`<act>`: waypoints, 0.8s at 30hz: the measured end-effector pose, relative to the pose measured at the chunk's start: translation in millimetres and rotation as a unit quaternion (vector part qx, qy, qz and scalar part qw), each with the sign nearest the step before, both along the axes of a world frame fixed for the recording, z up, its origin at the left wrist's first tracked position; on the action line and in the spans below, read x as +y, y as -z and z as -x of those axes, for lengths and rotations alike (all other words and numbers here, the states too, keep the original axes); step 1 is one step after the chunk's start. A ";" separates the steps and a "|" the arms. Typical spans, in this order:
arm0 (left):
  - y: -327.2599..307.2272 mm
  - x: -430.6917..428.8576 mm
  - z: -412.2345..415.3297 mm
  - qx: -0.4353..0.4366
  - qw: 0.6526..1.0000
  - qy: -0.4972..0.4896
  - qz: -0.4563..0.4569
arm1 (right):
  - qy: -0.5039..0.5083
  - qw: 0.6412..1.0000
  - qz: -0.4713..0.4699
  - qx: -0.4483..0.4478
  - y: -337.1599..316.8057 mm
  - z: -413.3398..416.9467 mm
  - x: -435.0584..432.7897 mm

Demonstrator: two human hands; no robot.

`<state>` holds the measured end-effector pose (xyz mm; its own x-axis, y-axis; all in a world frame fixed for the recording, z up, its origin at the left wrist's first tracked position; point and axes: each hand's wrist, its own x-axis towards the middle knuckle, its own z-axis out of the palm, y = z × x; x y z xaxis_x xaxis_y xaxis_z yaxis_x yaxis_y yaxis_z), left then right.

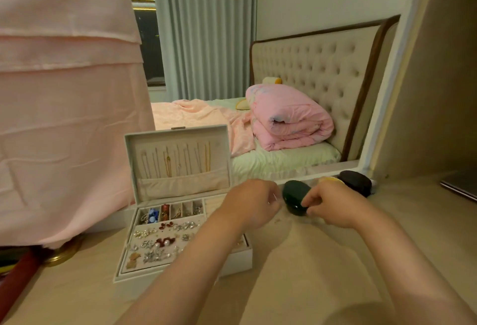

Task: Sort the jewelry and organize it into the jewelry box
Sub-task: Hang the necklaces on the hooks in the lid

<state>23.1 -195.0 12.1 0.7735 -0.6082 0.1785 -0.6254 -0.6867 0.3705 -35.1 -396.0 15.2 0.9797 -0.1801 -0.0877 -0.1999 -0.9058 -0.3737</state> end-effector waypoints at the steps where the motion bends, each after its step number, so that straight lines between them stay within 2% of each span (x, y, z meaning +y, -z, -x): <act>1: 6.5 -11.1 2.0 0.018 1.000 0.005 -0.011 | 0.009 1.000 0.011 0.008 9.0 3.7 -8.6; 4: 25.5 -37.6 4.2 0.054 0.997 0.004 -0.052 | 0.018 1.000 0.024 -0.009 37.3 6.5 -20.9; 8: 49.4 -57.3 2.7 0.035 0.992 -0.003 -0.122 | -0.003 0.997 0.070 -0.032 52.8 0.3 -20.0; 11: 64.5 -64.1 1.2 0.016 0.987 0.000 -0.159 | -0.002 0.996 0.085 -0.011 59.1 -5.9 -25.2; 15: 75.0 -67.0 2.4 -0.008 0.989 -0.003 -0.149 | 0.010 0.996 0.093 -0.015 65.9 -13.1 -30.8; 20: 76.1 -64.9 7.1 -0.027 0.994 -0.017 -0.104 | -0.024 0.991 0.134 0.018 69.2 -15.2 -22.9; 22: 75.9 -64.4 9.0 -0.042 0.995 -0.021 -0.084 | -0.038 0.992 0.109 0.044 65.3 -12.6 -22.6; 24: 76.1 -65.0 11.1 -0.042 0.998 -0.016 -0.032 | -0.047 0.997 0.035 0.049 60.3 -9.2 -22.1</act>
<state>12.0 -260.0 -64.1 0.7768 -0.5954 0.2051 -0.6296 -0.7279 0.2716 -26.0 -418.1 -45.1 0.9801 -0.0964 -0.1738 -0.1446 -0.9458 -0.2909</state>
